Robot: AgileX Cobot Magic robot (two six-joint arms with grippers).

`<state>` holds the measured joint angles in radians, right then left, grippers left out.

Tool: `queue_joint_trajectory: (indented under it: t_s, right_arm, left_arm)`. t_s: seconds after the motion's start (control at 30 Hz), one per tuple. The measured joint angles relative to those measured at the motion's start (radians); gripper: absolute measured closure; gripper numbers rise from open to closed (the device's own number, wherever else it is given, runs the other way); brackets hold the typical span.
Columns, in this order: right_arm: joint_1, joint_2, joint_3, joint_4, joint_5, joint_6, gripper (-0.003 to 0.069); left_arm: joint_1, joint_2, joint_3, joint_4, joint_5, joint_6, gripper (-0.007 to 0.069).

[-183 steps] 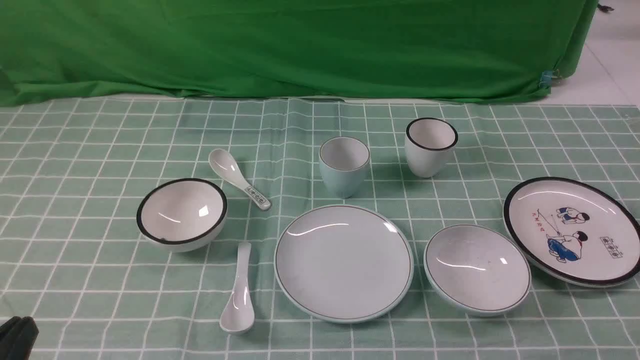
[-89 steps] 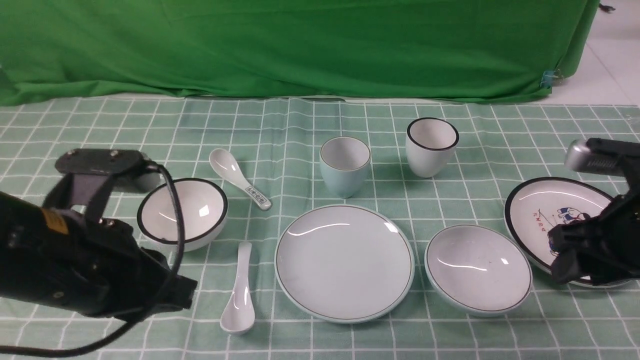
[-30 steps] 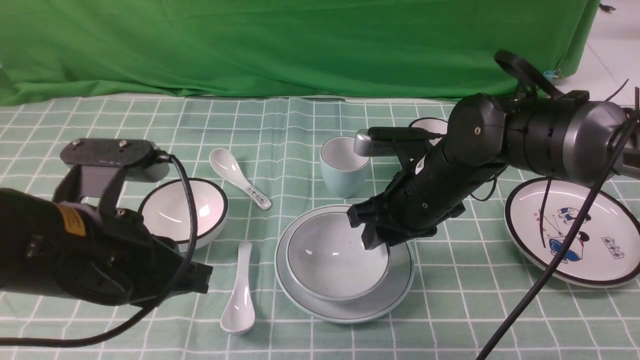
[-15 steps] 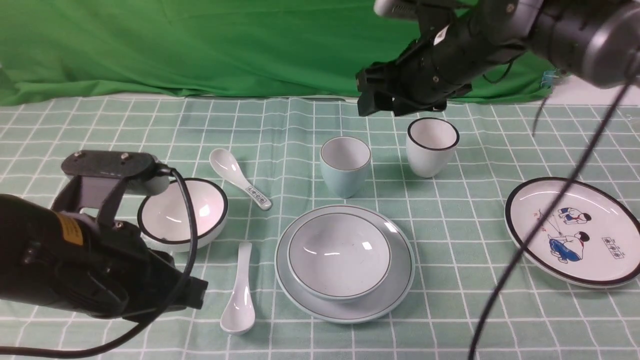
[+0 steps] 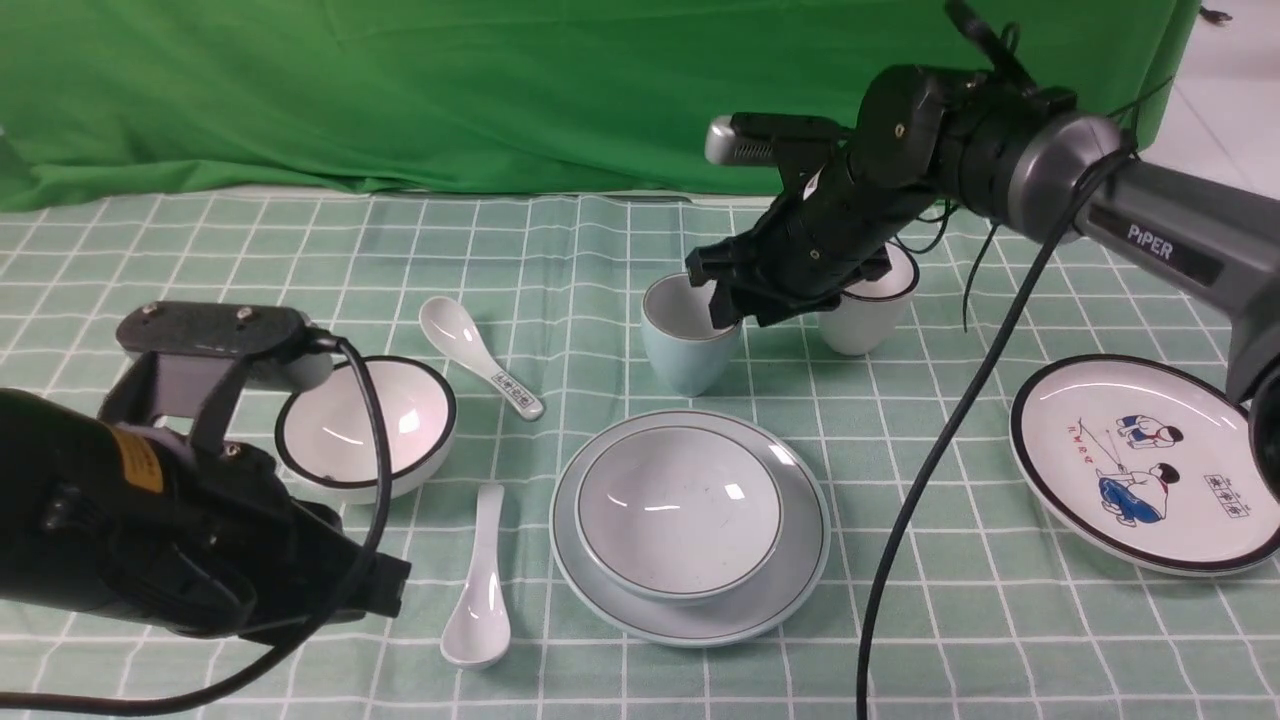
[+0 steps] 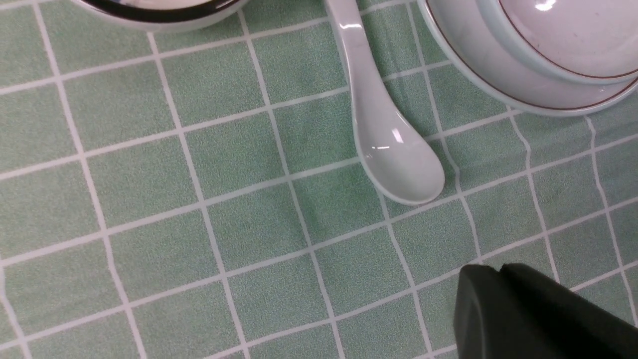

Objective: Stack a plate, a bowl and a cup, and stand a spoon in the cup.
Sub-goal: Use the right arm to grab a blue teacup, then use the right arm to put the blue teacup into the blue rice bowl in the middle

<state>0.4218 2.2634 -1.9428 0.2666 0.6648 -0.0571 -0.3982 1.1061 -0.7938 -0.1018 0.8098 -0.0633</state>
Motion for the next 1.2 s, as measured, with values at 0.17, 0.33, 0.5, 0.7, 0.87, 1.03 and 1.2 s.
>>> queue_joint_trajectory:
  t_s: [0.17, 0.33, 0.5, 0.7, 0.87, 1.03, 1.2]
  right_arm:
    - [0.0, -0.004, -0.017, -0.011, 0.015, -0.019, 0.0582]
    - [0.0, -0.092, -0.049, -0.019, 0.133, -0.056, 0.0582]
    - [0.008, -0.31, -0.023, -0.018, 0.342, -0.098, 0.0582]
    - [0.085, -0.449, 0.237, -0.023, 0.32, -0.117, 0.0582]
    - [0.172, -0.422, 0.362, -0.055, 0.211, -0.114, 0.0582]
    - [0.187, -0.343, 0.364, -0.07, 0.142, -0.107, 0.0582]
    - [0.187, -0.298, 0.365, -0.09, 0.109, -0.087, 0.0582]
  left_arm:
    - [0.0, 0.0, 0.0, 0.001, 0.0, -0.023, 0.0616]
    - [0.0, 0.0, 0.0, 0.001, 0.0, -0.03, 0.0616]
    - [0.0, 0.0, 0.0, 0.002, -0.003, -0.047, 0.0616]
    - [0.0, 0.0, 0.0, 0.002, -0.015, -0.048, 0.0616]
    - [0.0, 0.0, 0.0, 0.002, -0.018, -0.048, 0.0616]
    - [0.0, 0.0, 0.0, 0.002, -0.018, -0.048, 0.0616]
    - [0.0, 0.0, 0.0, 0.002, -0.017, -0.048, 0.0616]
